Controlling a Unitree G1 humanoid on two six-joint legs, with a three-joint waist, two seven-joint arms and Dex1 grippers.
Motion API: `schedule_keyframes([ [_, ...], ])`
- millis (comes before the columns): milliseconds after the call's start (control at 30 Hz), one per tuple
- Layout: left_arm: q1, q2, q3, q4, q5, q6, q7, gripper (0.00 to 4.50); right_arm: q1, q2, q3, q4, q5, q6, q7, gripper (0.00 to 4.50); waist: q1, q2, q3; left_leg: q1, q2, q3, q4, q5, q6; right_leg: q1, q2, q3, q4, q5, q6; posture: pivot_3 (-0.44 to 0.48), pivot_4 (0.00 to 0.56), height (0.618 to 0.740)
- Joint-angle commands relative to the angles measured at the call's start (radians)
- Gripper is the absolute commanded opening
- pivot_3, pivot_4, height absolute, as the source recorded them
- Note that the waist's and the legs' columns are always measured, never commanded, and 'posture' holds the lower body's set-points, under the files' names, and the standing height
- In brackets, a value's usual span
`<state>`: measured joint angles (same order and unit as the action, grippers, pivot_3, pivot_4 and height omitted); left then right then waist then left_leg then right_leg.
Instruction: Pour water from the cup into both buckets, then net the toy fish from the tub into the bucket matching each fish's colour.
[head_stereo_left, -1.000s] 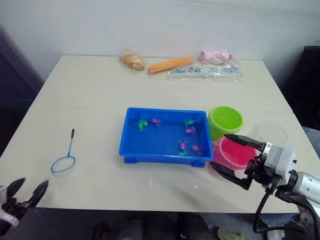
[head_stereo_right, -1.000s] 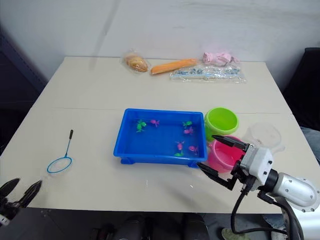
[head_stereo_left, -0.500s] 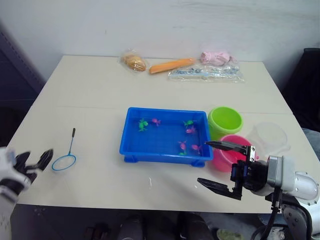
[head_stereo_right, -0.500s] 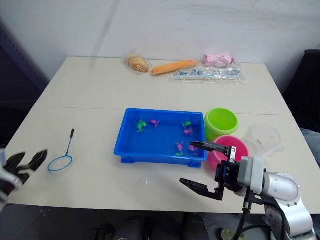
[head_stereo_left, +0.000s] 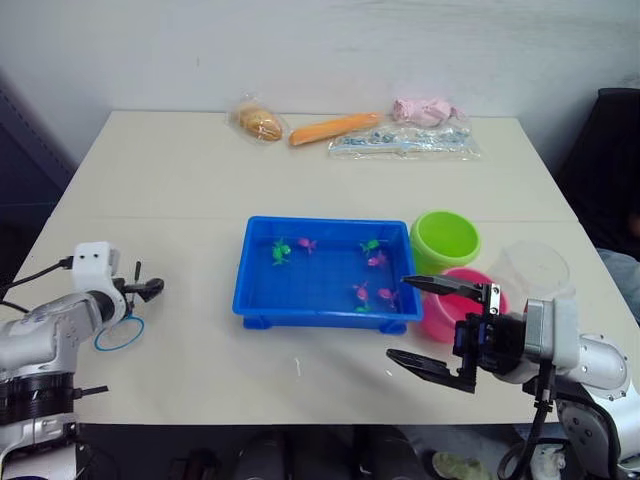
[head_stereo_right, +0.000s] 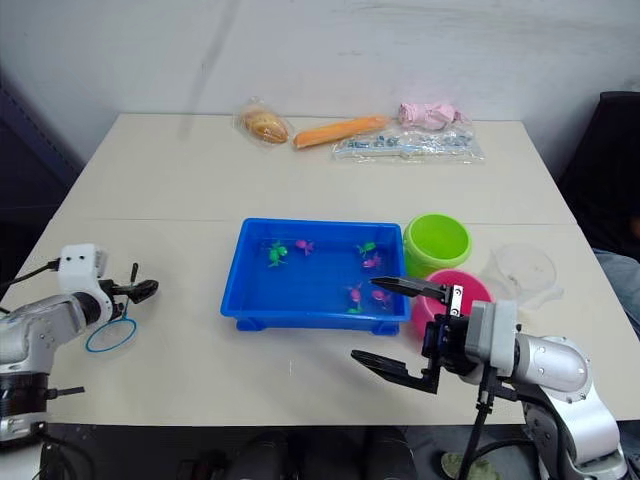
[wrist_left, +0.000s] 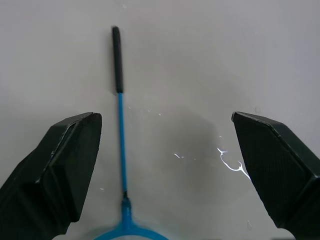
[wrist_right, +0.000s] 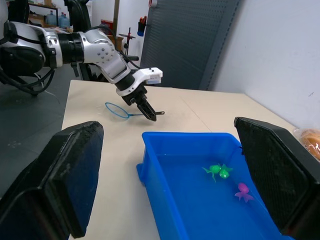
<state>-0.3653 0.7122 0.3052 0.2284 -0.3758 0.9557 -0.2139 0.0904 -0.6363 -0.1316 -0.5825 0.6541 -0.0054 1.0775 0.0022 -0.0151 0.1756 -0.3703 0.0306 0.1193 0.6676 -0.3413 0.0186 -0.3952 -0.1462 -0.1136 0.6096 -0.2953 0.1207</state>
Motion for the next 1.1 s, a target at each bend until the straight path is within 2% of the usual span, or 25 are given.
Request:
schedule_keyframes([
  [33, -0.021, -0.008, 0.001, 0.01, 0.031, 0.04, 0.023, 4.5, 0.024, -0.002, -0.059, -0.023, -0.007, -0.048, -0.004, 4.45, 0.0, 0.0, 0.0, 0.0, 0.0, 0.0, 0.001, 0.0, 0.0, 0.0, 0.0, 0.0, 0.0, 0.0, 0.0, 0.0, 0.15, 0.74],
  [133, -0.016, -0.022, -0.012, 0.036, 0.052, 0.087, 0.035, 4.5, 0.037, -0.006, -0.08, -0.012, -0.008, -0.064, 0.005, 4.45, -0.002, 0.0, 0.0, 0.001, 0.0, 0.002, 0.001, 0.001, 0.0, 0.0, 0.0, 0.0, 0.001, 0.0, 0.0, 0.0, 0.15, 0.74],
  [200, -0.002, -0.024, 0.002, 0.067, 0.063, 0.092, 0.043, 3.95, 0.049, -0.007, -0.096, 0.003, -0.007, -0.081, 0.022, 4.5, -0.003, 0.0, 0.0, 0.002, 0.001, 0.001, 0.001, 0.001, 0.0, 0.001, 0.0, 0.001, 0.002, 0.0, 0.0, 0.0, 0.15, 0.74],
  [267, 0.014, -0.036, 0.038, 0.078, 0.062, 0.096, 0.057, 3.22, 0.06, -0.005, -0.108, 0.011, -0.006, -0.094, 0.029, 4.5, -0.005, 0.001, -0.001, 0.003, 0.001, 0.002, 0.001, 0.001, -0.001, 0.001, 0.0, 0.001, 0.002, 0.0, 0.0, 0.0, 0.15, 0.74],
  [333, 0.035, -0.038, 0.056, 0.083, 0.067, 0.092, 0.056, 2.28, 0.074, -0.002, -0.117, 0.017, -0.006, -0.106, 0.036, 4.5, -0.006, 0.001, -0.001, 0.004, 0.001, 0.002, 0.001, 0.001, -0.001, 0.001, 0.0, 0.002, 0.003, 0.0, 0.0, 0.0, 0.15, 0.74],
  [367, 0.046, -0.037, 0.061, 0.087, 0.067, 0.09, 0.051, 2.22, 0.085, -0.001, -0.122, 0.02, -0.005, -0.115, 0.043, 4.5, -0.005, 0.002, -0.001, 0.004, 0.001, 0.002, 0.001, 0.001, -0.001, 0.001, 0.0, 0.002, 0.003, 0.0, 0.0, 0.0, 0.15, 0.74],
  [400, 0.055, -0.038, 0.07, 0.092, 0.067, 0.09, 0.05, 1.52, 0.097, 0.002, -0.126, 0.027, -0.004, -0.125, 0.05, 4.5, -0.005, 0.002, -0.001, 0.004, 0.001, 0.003, 0.001, 0.001, -0.001, 0.001, -0.001, 0.002, 0.003, 0.0, 0.0, 0.0, 0.15, 0.74],
  [433, 0.064, -0.04, 0.08, 0.094, 0.064, 0.094, 0.048, 1.29, 0.109, 0.004, -0.13, 0.033, -0.004, -0.135, 0.059, 4.5, -0.005, 0.002, -0.002, 0.004, 0.001, 0.003, 0.001, 0.001, -0.001, 0.001, -0.001, 0.002, 0.003, 0.0, 0.0, 0.0, 0.15, 0.74],
  [533, 0.077, -0.044, 0.098, 0.09, 0.064, 0.094, 0.044, 0.04, 0.126, 0.007, -0.131, 0.047, -0.006, -0.157, 0.075, 4.5, -0.006, 0.003, -0.002, 0.005, 0.001, 0.004, 0.0, 0.001, -0.001, 0.001, -0.001, 0.004, 0.003, 0.0, 0.0, 0.0, 0.15, 0.74],
  [700, 0.078, -0.036, 0.154, 0.08, 0.045, 0.059, 0.016, 0.04, 0.132, 0.003, -0.12, 0.065, -0.011, -0.171, 0.089, 4.5, -0.006, 0.004, -0.002, 0.01, 0.001, 0.005, -0.001, 0.001, -0.001, 0.003, -0.001, 0.006, 0.003, 0.0, 0.0, 0.0, 0.15, 0.74],
  [800, 0.069, -0.012, 0.195, 0.052, 0.01, -0.073, -0.085, 0.04, 0.129, 0.004, -0.114, 0.069, -0.006, -0.162, 0.089, 4.5, -0.006, 0.003, -0.002, 0.011, 0.001, 0.007, -0.002, 0.001, -0.001, 0.003, -0.001, 0.007, 0.003, 0.0, 0.0, 0.0, 0.15, 0.74],
  [967, 0.072, 0.084, 0.208, -0.073, -0.105, -0.311, -0.474, 0.04, 0.079, -0.02, -0.123, 0.03, 0.061, -0.056, 0.027, 4.5, -0.002, -0.004, 0.001, 0.008, 0.002, 0.005, 0.0, 0.001, -0.002, 0.001, -0.002, 0.005, 0.003, 0.0, 0.0, 0.0, 0.15, 0.74],
  [1067, 0.037, 0.138, 0.173, -0.162, -0.193, -0.515, -0.823, 0.04, 0.017, -0.093, -0.112, -0.021, 0.09, 0.131, -0.096, 4.5, -0.002, -0.002, 0.002, 0.002, 0.001, 0.002, 0.002, 0.0, -0.002, -0.003, -0.005, 0.004, 0.002, 0.0, -0.001, 0.0, 0.15, 0.74],
  [1100, 0.015, 0.169, 0.138, -0.177, -0.207, -0.538, -0.919, 0.04, -0.018, -0.115, -0.099, -0.036, 0.109, 0.204, -0.149, 4.5, 0.0, -0.001, 0.002, 0.001, 0.001, 0.002, 0.002, 0.0, -0.002, -0.003, -0.006, 0.004, 0.001, 0.0, -0.001, 0.0, 0.15, 0.74],
])
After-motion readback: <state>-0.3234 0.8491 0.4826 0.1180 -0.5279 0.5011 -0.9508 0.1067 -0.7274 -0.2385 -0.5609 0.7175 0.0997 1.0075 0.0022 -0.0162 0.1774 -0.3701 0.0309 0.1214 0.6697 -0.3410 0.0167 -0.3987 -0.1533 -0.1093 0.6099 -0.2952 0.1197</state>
